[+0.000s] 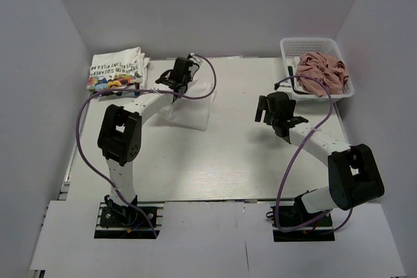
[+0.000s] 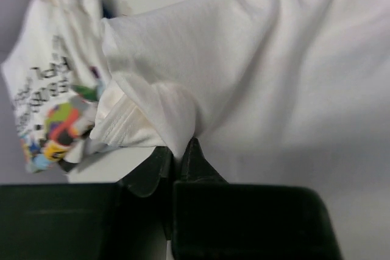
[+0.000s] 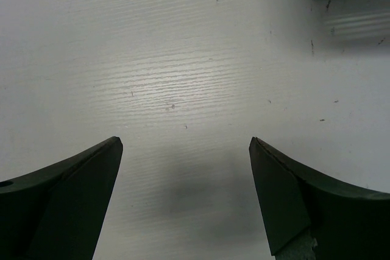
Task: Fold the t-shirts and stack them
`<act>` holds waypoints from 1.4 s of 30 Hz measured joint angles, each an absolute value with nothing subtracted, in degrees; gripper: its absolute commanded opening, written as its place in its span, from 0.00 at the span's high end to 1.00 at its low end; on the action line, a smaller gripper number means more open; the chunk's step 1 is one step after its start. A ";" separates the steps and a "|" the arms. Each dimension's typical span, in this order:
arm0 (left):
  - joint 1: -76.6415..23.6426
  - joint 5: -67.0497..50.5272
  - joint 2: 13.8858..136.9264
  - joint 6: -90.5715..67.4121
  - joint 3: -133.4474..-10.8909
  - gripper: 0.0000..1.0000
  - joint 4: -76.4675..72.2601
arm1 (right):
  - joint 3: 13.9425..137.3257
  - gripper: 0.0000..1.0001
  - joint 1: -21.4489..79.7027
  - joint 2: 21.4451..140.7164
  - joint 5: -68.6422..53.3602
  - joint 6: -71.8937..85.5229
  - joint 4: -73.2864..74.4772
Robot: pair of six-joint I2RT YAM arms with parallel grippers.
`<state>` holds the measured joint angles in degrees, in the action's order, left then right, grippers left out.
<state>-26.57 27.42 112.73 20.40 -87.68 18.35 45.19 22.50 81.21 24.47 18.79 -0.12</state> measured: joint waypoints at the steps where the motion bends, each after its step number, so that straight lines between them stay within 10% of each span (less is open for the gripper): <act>1: -25.98 28.32 112.66 21.67 -88.33 1.00 17.91 | 45.12 0.10 22.50 81.21 24.64 18.74 -0.10; 25: -9.43 25.56 121.32 32.58 -120.55 1.00 26.50 | 45.23 0.10 22.48 85.21 25.82 18.41 0.49; 42: -1.28 22.31 121.62 33.06 -119.37 1.00 21.74 | 45.58 0.10 22.24 85.21 25.78 19.11 2.02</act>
<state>-1.28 22.31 121.62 33.06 -119.37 21.74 45.58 22.24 85.21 25.78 19.11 2.02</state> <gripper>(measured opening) 0.114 0.904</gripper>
